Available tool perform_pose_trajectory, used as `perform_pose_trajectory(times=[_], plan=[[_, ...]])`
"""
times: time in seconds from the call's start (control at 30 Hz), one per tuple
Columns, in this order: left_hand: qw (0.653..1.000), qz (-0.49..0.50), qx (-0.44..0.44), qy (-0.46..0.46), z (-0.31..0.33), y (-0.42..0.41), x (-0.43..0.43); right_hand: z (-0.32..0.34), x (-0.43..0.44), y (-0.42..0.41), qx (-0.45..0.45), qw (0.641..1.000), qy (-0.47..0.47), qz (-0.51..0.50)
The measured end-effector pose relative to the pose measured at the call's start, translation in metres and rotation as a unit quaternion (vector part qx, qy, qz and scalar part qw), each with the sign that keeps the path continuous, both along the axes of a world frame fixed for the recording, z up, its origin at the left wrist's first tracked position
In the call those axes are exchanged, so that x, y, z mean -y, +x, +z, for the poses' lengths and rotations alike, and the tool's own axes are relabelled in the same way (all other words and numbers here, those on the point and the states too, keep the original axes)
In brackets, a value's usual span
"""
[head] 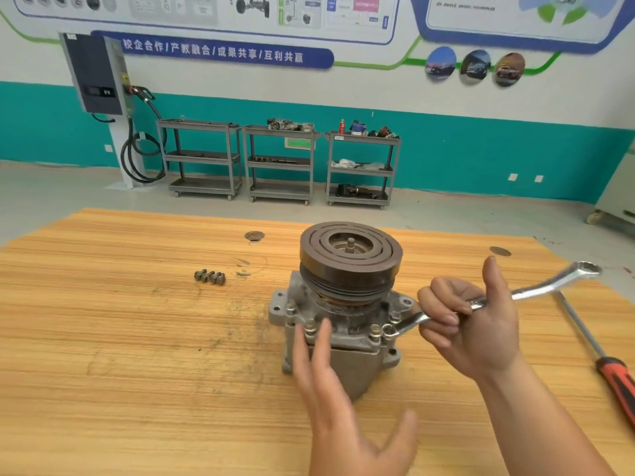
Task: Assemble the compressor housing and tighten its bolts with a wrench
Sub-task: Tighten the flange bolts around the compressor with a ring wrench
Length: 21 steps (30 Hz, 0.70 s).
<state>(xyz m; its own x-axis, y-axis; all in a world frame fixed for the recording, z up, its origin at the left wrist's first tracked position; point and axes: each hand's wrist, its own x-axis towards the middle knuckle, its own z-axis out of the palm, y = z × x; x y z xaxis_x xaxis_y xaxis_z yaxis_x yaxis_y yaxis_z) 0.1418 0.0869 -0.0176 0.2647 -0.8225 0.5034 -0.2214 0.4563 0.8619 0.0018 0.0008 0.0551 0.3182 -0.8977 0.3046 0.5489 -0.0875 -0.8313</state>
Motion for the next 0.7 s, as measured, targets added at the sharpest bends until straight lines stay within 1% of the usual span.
perform_pose_trajectory(times=[0.1,0.17,0.23,0.3,0.33,0.4,0.47,0.53,0.6,0.7], plan=[[0.997,-0.008,0.062,-0.054,-0.007,0.018,-0.002,0.001,0.011,-0.004,-0.005,1.000,-0.008,-0.003],[0.995,-0.002,0.063,-0.078,-0.008,0.040,0.006,0.002,0.017,-0.008,0.025,1.000,-0.008,0.003],[0.997,0.025,0.014,-0.067,-0.004,0.064,0.021,0.003,0.022,-0.011,0.071,0.997,0.008,0.018],[0.997,0.041,-0.058,-0.026,0.003,0.080,0.044,0.005,0.027,-0.013,0.091,0.995,0.034,-0.007],[0.996,0.030,-0.083,0.003,0.008,0.084,0.056,0.005,0.029,-0.013,0.097,0.994,0.051,-0.030],[0.991,-0.022,-0.104,0.086,0.017,0.089,0.081,0.004,0.033,-0.013,0.116,0.988,0.081,-0.063],[0.974,-0.106,-0.133,0.149,0.022,0.090,0.098,0.000,0.035,-0.014,0.128,0.984,0.097,-0.073],[0.946,-0.174,-0.210,0.176,0.023,0.091,0.108,-0.003,0.035,-0.015,0.121,0.985,0.101,-0.073],[0.919,-0.218,-0.276,0.177,0.023,0.093,0.113,-0.004,0.034,-0.017,0.108,0.987,0.097,-0.070],[0.903,-0.264,-0.288,0.177,0.022,0.096,0.122,-0.002,0.033,-0.020,0.087,0.991,0.084,-0.064]])
